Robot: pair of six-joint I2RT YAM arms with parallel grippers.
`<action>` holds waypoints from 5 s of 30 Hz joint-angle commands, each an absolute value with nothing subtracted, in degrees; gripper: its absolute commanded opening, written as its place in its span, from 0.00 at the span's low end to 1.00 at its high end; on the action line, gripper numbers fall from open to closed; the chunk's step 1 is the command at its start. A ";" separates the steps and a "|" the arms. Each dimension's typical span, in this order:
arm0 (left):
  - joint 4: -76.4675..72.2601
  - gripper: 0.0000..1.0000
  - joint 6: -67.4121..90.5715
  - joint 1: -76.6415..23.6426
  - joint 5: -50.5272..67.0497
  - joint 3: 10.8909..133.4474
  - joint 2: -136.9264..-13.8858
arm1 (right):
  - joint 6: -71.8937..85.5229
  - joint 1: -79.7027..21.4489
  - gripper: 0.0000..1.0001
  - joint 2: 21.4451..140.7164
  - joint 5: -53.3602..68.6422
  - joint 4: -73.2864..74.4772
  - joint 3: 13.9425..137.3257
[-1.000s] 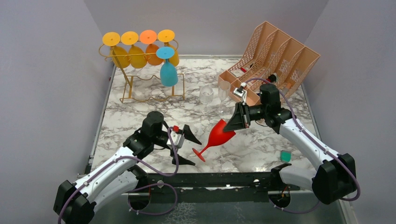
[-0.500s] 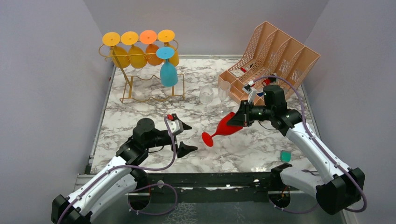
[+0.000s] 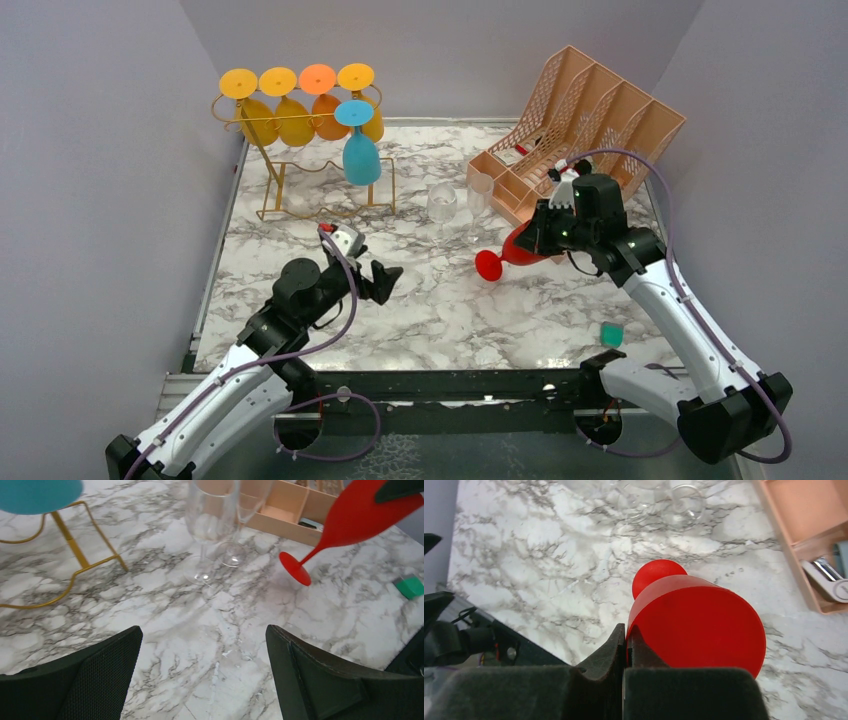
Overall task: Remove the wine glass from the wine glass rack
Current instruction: Place the wine glass at the center of the board, then pick up the wine glass from the wine rack.
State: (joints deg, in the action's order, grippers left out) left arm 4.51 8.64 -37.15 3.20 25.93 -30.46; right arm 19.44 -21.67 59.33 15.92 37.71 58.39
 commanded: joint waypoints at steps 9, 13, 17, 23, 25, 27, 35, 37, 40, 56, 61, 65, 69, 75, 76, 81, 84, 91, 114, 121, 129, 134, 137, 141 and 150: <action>16.12 0.99 9.26 -37.00 -18.42 32.23 -31.37 | 15.43 -21.96 0.01 63.90 6.20 41.88 64.37; 17.89 0.99 10.28 -36.73 -21.73 34.18 -35.23 | 13.93 -23.15 0.01 66.09 4.08 41.63 65.60; 17.92 0.99 10.54 -33.49 -18.72 34.79 -37.84 | 13.12 -28.02 0.01 69.74 -2.36 42.10 66.83; 16.45 0.99 11.02 -22.95 -11.06 34.63 -38.39 | 12.38 -30.13 0.01 71.89 -6.59 40.65 66.60; 16.10 0.99 10.59 -20.90 -10.18 34.27 -38.27 | 11.63 -30.21 0.01 73.08 -7.37 41.23 67.22; 16.08 0.99 9.83 -20.64 -11.19 34.02 -38.32 | 10.98 -30.23 0.01 74.41 -7.48 42.05 68.10; 15.97 0.99 9.01 -20.60 -13.62 33.07 -35.59 | 10.47 -30.29 0.01 77.49 -6.92 41.25 68.81; 15.69 0.99 8.84 -20.59 -13.41 32.82 -35.20 | 10.46 -30.32 0.02 78.13 -6.80 41.18 69.20; 15.67 0.99 8.77 -20.62 -12.99 32.87 -35.39 | 10.29 -30.39 0.03 79.01 -6.82 41.15 69.41; 15.34 0.99 8.53 -20.58 -12.04 32.62 -35.54 | 10.41 -30.85 0.05 83.27 -5.82 38.87 71.54; 15.35 0.99 8.53 -20.59 -12.00 32.61 -35.45 | 10.36 -30.94 0.10 84.92 -5.78 39.86 72.26; 15.30 0.99 8.53 -20.60 -11.95 32.61 -35.35 | 9.91 -30.94 0.11 85.59 -5.57 39.61 73.03; 15.30 0.99 8.53 -20.57 -11.86 32.60 -35.34 | 9.64 -30.94 0.11 85.60 -5.13 38.81 73.63; 15.36 0.99 8.57 -20.63 -11.78 32.50 -35.49 | 9.81 -30.93 0.10 86.11 -4.24 37.88 74.17; 15.32 0.99 8.61 -20.60 -11.78 32.48 -35.47 | 9.84 -30.94 0.10 86.38 -4.21 37.92 74.22; 15.29 0.99 8.61 -20.57 -11.78 32.51 -35.50 | 9.58 -30.93 0.12 87.22 -4.73 38.80 74.64; 15.37 0.99 8.62 -20.57 -11.78 32.52 -35.57 | 9.62 -30.94 0.12 87.08 -3.81 37.98 74.87; 15.35 0.99 8.66 -20.62 -11.71 32.52 -35.52 | 9.73 -30.94 0.14 86.88 -3.62 37.79 75.78; 15.81 0.99 9.04 -20.59 -10.92 32.95 -35.91 | 11.74 -30.93 0.27 74.95 -2.73 38.50 75.60; 15.97 0.99 9.57 -20.61 -9.58 33.49 -36.64 | 16.67 -30.94 0.42 63.95 5.24 30.21 66.00; 17.23 0.99 14.10 -20.61 -5.90 33.96 -36.11 | 26.78 -30.94 0.63 51.69 16.43 16.36 51.08; 17.20 0.99 20.35 -20.59 -2.40 35.32 -35.22 | 33.19 -30.94 0.68 46.75 20.39 10.17 44.78; 17.43 0.99 24.17 -20.59 -1.31 38.19 -36.58 | 35.00 -30.94 0.69 44.76 22.21 8.12 42.76; 18.06 0.99 29.12 -20.59 -0.96 42.62 -38.89 | 36.19 -30.94 0.69 42.71 22.87 4.53 40.16; 19.34 0.91 36.45 -19.97 2.02 54.71 -47.31 | 34.41 -30.94 0.69 41.48 19.57 9.31 41.38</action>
State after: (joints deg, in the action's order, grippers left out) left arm 18.85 31.97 -20.88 -1.85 48.53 -43.40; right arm 34.70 -30.70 42.48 20.80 8.40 40.56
